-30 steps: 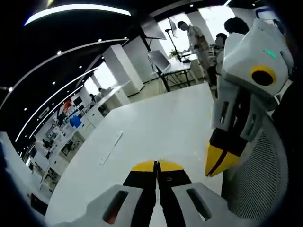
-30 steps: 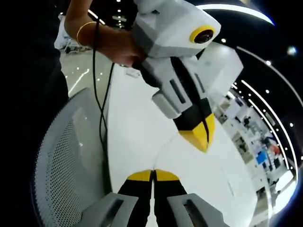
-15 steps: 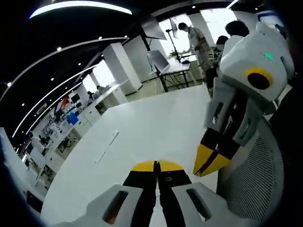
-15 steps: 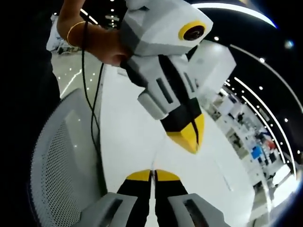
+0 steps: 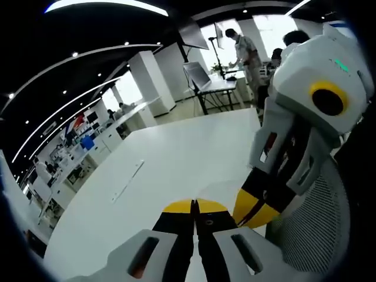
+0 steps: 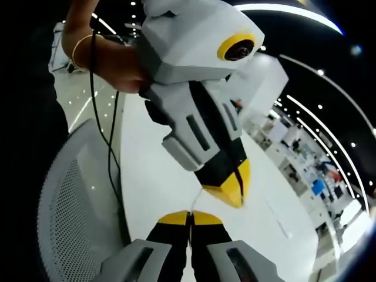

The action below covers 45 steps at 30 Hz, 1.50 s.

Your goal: Open the resealable bag by pulling the two sides of the seal apart until the entire bag opening is separated and visibly accessible.

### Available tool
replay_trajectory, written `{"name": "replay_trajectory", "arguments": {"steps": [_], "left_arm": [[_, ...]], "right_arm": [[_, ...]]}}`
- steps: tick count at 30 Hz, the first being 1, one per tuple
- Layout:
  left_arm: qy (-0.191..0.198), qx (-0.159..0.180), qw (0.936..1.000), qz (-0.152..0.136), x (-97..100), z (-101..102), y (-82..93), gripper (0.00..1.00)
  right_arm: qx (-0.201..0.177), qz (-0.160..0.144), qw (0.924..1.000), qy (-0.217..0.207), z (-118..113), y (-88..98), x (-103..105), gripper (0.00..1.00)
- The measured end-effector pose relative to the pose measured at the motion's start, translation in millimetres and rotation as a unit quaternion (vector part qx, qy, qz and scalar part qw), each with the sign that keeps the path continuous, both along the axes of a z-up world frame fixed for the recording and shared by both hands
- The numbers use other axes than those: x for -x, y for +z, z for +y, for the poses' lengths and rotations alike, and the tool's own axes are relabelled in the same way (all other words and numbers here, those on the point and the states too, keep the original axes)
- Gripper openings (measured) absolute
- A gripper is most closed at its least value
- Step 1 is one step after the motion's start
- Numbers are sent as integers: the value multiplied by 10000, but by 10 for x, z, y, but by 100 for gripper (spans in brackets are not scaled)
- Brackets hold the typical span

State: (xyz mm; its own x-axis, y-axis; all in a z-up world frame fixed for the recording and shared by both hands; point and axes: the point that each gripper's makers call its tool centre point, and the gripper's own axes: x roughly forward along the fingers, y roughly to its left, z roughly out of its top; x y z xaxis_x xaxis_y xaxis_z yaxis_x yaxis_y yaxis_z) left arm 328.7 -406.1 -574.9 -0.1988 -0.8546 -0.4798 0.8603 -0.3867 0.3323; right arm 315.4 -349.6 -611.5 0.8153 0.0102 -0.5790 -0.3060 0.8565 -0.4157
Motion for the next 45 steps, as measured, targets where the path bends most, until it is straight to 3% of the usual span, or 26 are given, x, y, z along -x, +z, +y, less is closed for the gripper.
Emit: {"name": "replay_trajectory", "arguments": {"steps": [18,24,40,45], "left_arm": [[197,348,9992,46,-97,-243,284,0],[84,302,9995,-55,-83,-265,292,0],[79,284,9995,63,-95,-366,351,0],[-72,253,9995,-148,-32,-330,299,0]], "right_arm": [[-122,123,9998,84,71,-59,4,0],[-250,198,9994,122,88,-85,46,0],[-309,204,9993,1,48,-63,69,0],[-207,153,9994,-248,-56,-72,72,0]]}}
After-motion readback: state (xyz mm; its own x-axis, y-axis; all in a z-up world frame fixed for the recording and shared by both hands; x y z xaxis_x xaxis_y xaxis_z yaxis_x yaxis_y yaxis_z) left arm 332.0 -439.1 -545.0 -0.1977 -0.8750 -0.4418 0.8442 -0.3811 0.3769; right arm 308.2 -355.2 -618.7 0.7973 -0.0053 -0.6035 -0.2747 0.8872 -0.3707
